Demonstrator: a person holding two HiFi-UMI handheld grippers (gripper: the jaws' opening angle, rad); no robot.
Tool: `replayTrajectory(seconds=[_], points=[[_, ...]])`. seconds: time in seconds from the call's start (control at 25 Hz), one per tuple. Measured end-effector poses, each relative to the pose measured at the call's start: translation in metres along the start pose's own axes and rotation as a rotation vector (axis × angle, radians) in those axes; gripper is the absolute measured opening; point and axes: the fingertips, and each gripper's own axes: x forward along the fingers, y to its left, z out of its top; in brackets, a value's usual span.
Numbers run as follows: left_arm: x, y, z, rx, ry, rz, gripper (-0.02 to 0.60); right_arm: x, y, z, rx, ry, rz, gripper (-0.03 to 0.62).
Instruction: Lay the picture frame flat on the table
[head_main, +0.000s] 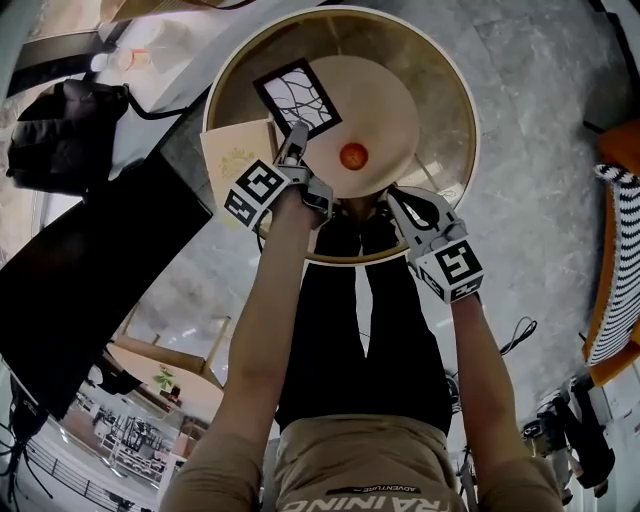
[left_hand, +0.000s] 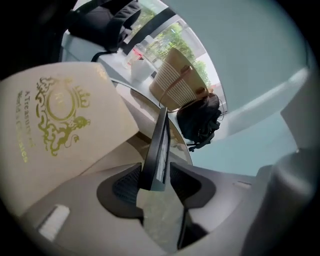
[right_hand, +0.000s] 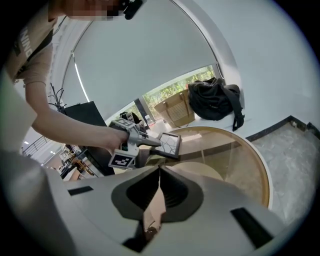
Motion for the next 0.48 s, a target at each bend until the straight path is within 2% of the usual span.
replayTrajectory(seconds=[0.08,0.2,0.28,0.48], points=[[0.000,0.002,0.000,0.063,-0.024,0.061,0.161,-0.003,0.002,-0.001,0.002,0.001,0.006,0.008],[0.000,0.015,-0.001,0.112,-0.040,0.150,0.168,-0.008,0.005,-0.003,-0.001,0.004,0.018,0.008],[-0.002,0.019,0.002,0.171,-0.054,0.199,0.194,-0.010,0.007,-0.005,-0.009,0.006,0.027,0.008],[-0.005,0.016,0.006,0.348,-0.093,0.272,0.247,-0.015,0.010,-0.014,-0.004,0.013,0.034,0.008]])
